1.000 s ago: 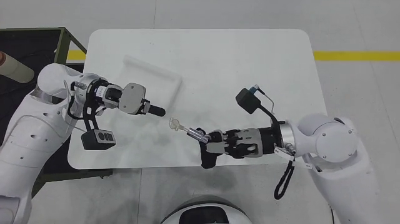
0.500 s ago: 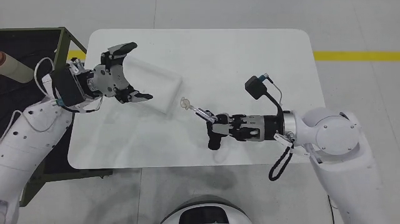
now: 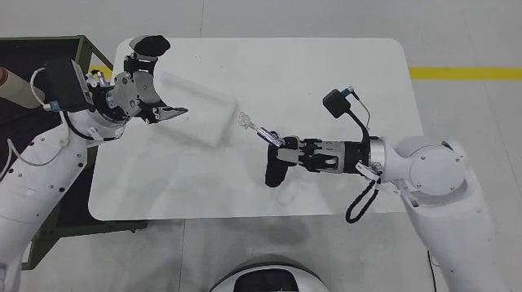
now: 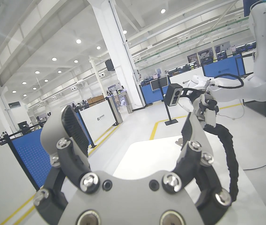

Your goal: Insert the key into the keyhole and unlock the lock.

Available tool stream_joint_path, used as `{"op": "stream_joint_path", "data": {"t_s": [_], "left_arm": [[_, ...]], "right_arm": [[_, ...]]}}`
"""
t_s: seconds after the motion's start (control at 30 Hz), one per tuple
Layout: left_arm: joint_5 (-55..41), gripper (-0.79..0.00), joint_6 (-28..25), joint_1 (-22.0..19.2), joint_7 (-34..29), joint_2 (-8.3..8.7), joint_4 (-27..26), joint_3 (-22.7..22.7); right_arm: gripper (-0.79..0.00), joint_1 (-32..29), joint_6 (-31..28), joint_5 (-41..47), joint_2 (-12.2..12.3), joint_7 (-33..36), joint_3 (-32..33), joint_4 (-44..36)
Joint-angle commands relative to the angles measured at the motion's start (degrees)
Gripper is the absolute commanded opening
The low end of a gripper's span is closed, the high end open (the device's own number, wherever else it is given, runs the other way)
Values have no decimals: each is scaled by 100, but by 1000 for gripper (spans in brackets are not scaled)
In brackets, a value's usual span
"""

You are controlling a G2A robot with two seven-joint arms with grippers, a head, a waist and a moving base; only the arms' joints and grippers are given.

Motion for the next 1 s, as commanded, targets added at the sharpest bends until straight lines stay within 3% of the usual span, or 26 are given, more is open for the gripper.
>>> {"op": "stream_joint_path", "data": {"t_s": [0.0,0.1,0.17,0.23,0.33,0.37,0.47,0.57,0.63,0.87,0.97], "left_arm": [[-492,0,-504,173,-457,22,-32,-104],[-1846,0,-1625,100,-1608,68,187,-300],[-2882,0,-1625,23,-2494,99,215,-156],[-4265,0,-1625,-140,-3867,160,211,158],[-7104,0,-1625,-476,-6524,250,284,756],[-8162,0,-1525,-655,-7503,269,268,942],[-10802,0,-260,-1198,-10344,280,322,1170],[-12276,0,578,-1442,-12107,176,656,1193],[-12726,0,817,-1495,-12453,82,854,1200],[-12726,0,817,-1495,-12453,82,854,1200],[-12517,0,1040,-1191,-12647,120,371,1154]], "right_arm": [[-785,-354,-151,738,-24,-300,26,1],[-785,-258,-297,605,-3,-207,186,130],[-785,-175,-289,638,-3,-183,194,166],[-785,-60,-297,630,-2,-178,220,223],[-785,111,-317,630,-4,-103,189,293],[-785,169,-325,618,-5,-64,157,319],[-785,355,-303,402,-10,40,23,348],[-785,470,-222,497,-35,13,-119,408],[-785,489,-88,557,-50,-77,-166,447],[-785,489,-88,557,-50,-77,-166,447],[-785,-15,-263,1056,-49,-30,-150,259]]}}
